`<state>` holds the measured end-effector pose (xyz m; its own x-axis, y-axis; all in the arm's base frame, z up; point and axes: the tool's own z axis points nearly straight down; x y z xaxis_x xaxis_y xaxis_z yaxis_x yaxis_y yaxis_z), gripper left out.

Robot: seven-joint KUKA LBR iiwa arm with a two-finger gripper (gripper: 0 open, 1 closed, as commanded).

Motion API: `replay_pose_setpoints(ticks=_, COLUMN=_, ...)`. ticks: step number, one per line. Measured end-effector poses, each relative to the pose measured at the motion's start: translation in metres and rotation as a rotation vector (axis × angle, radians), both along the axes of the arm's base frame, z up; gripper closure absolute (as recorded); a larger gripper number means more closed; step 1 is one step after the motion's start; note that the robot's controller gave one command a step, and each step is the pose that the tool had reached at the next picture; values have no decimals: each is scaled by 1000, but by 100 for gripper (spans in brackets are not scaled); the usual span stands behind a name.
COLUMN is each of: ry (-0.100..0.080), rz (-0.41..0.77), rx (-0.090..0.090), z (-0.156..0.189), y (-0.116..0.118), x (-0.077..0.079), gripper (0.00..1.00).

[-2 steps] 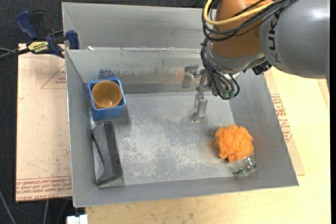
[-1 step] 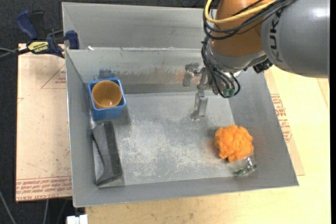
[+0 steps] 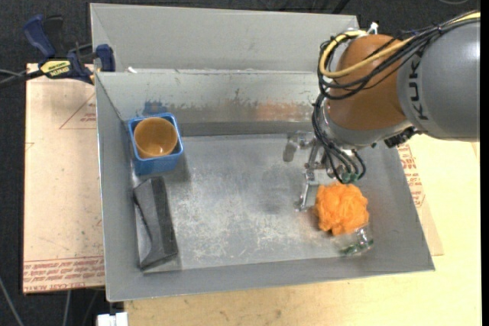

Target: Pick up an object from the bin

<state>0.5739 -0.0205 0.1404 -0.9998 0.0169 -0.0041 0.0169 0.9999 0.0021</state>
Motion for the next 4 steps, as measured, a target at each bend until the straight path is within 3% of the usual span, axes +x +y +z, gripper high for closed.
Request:
replay_pose_setpoints(ticks=1, ry=11, rz=55, rx=0, z=-18, y=-33, x=-2, gripper=0)
replay_pose_setpoints(ticks=2, ry=-2, rz=73, rx=1, z=-5, y=-76, x=-23, gripper=0)
replay_pose_setpoints(ticks=3, ry=-5, rz=45, rx=1, z=-52, y=-96, x=-51, gripper=0)
replay_pose_setpoints(ticks=4, ry=-3, rz=-79, rx=3, z=-71, y=-92, x=-77, gripper=100)
